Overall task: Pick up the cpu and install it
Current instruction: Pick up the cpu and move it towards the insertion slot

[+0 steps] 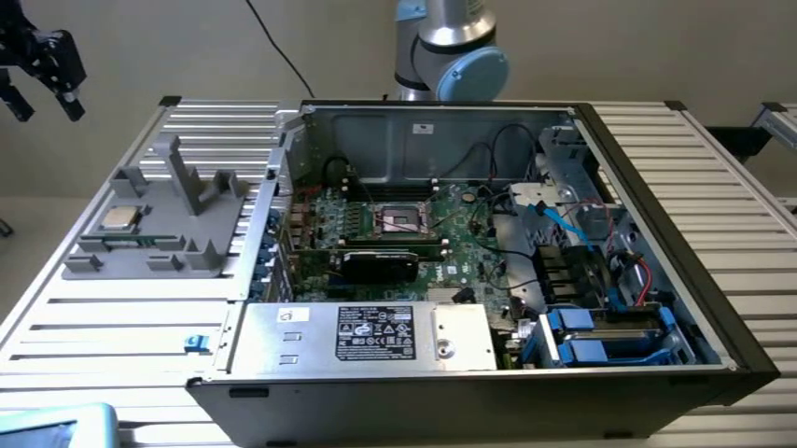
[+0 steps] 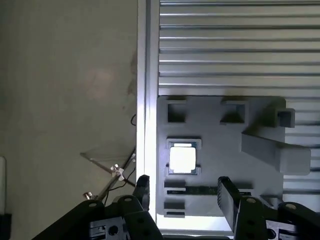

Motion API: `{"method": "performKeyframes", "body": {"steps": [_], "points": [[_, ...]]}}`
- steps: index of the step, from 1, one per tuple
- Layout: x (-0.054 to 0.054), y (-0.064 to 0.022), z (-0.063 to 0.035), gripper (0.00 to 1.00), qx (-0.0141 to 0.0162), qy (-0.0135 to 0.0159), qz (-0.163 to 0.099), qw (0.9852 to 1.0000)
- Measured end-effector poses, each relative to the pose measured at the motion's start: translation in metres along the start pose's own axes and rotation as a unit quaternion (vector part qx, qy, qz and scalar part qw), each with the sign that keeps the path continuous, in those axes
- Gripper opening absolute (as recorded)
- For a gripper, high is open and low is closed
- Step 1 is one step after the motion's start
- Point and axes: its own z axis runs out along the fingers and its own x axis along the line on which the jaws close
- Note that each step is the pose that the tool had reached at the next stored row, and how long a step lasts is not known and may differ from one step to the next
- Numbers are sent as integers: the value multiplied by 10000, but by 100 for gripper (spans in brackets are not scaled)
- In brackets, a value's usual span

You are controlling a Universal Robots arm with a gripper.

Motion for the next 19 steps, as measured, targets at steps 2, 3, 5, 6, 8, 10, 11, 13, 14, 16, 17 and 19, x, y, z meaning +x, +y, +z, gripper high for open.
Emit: {"method": "performKeyframes", "body": {"steps": [2, 3, 5, 6, 8, 10, 11, 13, 14, 16, 17, 19], "points": [[0, -1, 35, 66, 1, 1, -1, 10000], [0, -2, 55, 66, 1, 1, -1, 10000], [-1, -2, 91, 66, 1, 1, -1, 10000], [-2, -3, 109, 66, 1, 2, 2, 10000], [-6, -3, 145, 66, 1, 4, 31, 10000], [-11, -5, 181, 66, 1, 6, 80, 10000], [-12, -5, 201, 66, 1, 7, 106, 9999], [-14, -6, 237, 66, 1, 7, 160, 9999], [-15, -7, 255, 66, 0, 8, 172, 9999], [-15, -13, 290, 66, 1, 13, 173, 9998], [-15, -19, 309, 66, 0, 17, 173, 9998], [-18, -32, 345, 66, 0, 28, 174, 9998]]}}
